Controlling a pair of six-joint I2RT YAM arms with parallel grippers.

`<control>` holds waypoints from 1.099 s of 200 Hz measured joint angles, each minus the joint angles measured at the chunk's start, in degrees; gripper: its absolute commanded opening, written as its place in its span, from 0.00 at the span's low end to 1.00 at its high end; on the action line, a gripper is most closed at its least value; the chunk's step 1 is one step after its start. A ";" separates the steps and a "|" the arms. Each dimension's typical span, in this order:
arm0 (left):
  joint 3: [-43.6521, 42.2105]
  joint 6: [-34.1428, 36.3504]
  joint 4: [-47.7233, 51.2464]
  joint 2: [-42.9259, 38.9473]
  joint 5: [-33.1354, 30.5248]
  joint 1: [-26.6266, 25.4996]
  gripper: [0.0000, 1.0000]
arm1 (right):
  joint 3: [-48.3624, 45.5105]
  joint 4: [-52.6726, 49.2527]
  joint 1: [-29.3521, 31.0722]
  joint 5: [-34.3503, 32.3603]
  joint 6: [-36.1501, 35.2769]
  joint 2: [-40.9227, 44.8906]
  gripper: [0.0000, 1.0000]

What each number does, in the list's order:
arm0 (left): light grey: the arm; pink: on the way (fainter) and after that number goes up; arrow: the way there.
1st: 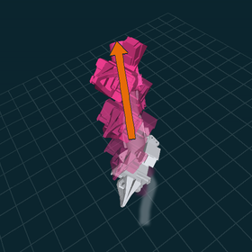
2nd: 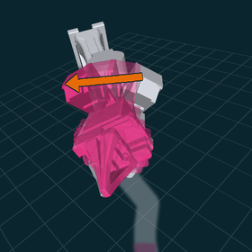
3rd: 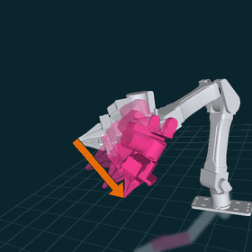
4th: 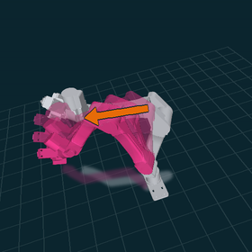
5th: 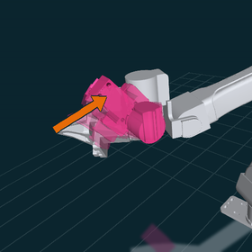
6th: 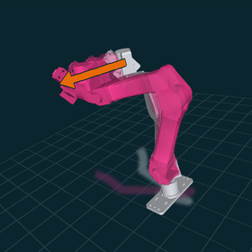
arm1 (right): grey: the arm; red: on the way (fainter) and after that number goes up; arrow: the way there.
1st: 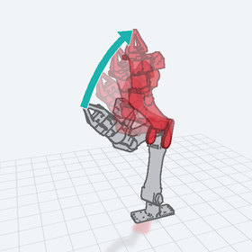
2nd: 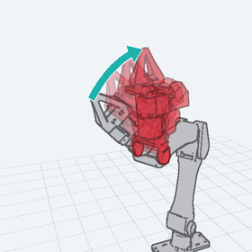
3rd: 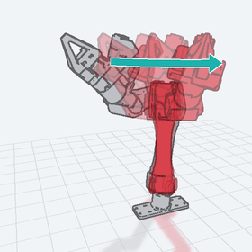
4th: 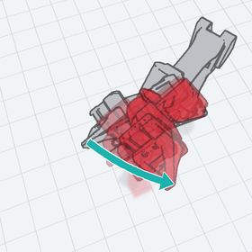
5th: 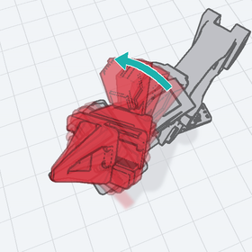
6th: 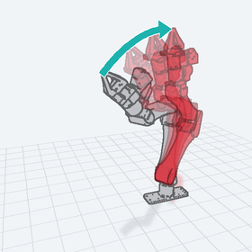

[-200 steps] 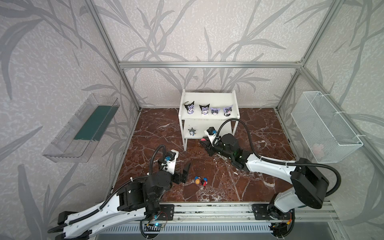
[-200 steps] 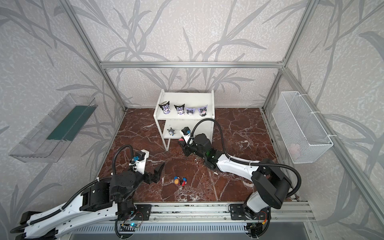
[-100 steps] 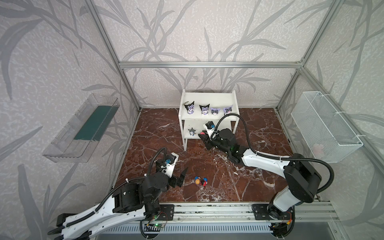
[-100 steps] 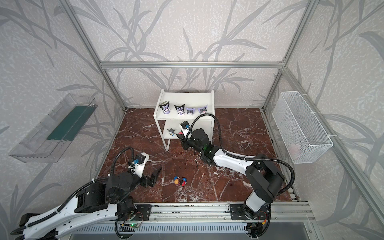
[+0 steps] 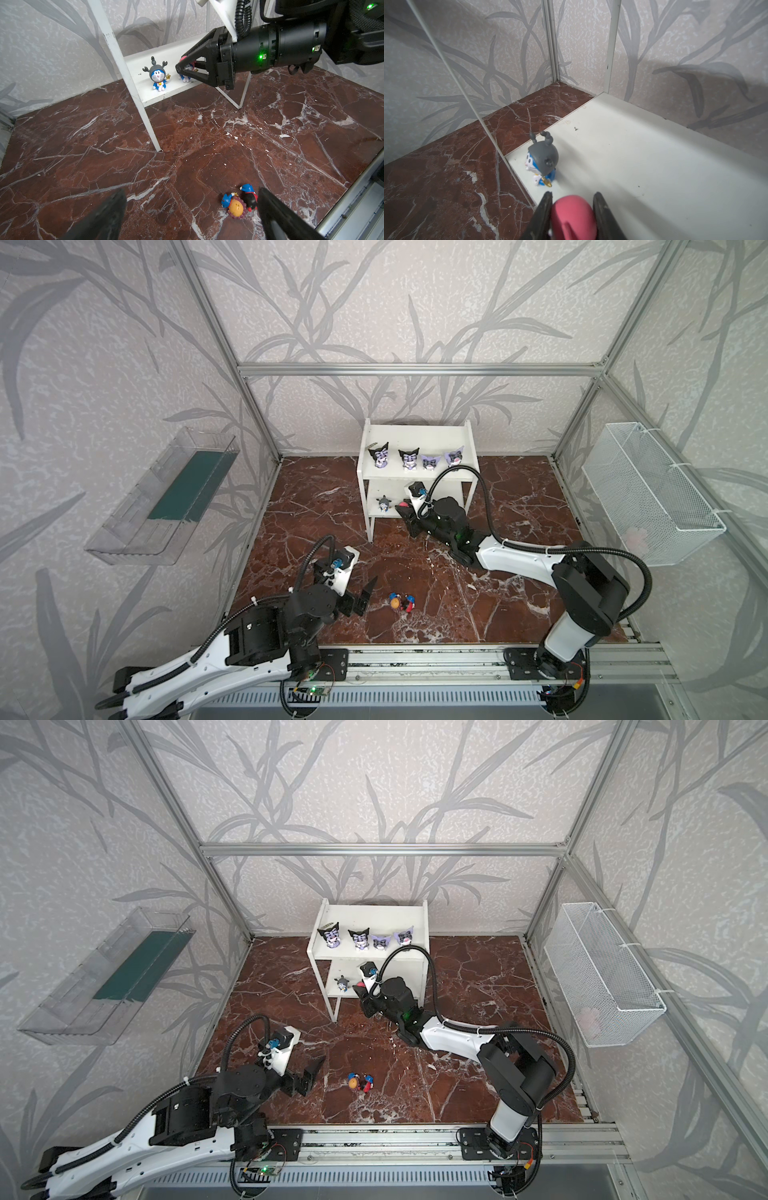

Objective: Place and organize the plastic toys onto the shelf
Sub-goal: 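Carry the pink Doraemon with the right gripper onto the shelf's lower tier, then lower the pink Doraemon beside the grey Doraemon and open the right gripper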

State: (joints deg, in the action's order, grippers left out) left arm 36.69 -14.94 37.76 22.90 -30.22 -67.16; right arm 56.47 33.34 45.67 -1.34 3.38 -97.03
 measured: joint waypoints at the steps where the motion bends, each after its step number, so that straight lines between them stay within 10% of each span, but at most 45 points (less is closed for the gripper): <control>1: 0.00 0.00 0.00 0.00 0.02 0.00 0.99 | 0.00 0.00 -0.02 -0.07 0.00 -0.02 0.23; 220: 0.00 0.39 -0.04 -0.33 0.59 0.00 0.99 | 0.09 3.23 -0.20 -2.27 -0.02 -2.16 0.41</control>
State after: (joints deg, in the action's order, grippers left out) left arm 36.69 -14.55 37.71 22.57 -29.63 -67.16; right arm 56.55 36.58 45.47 -3.62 3.36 -99.20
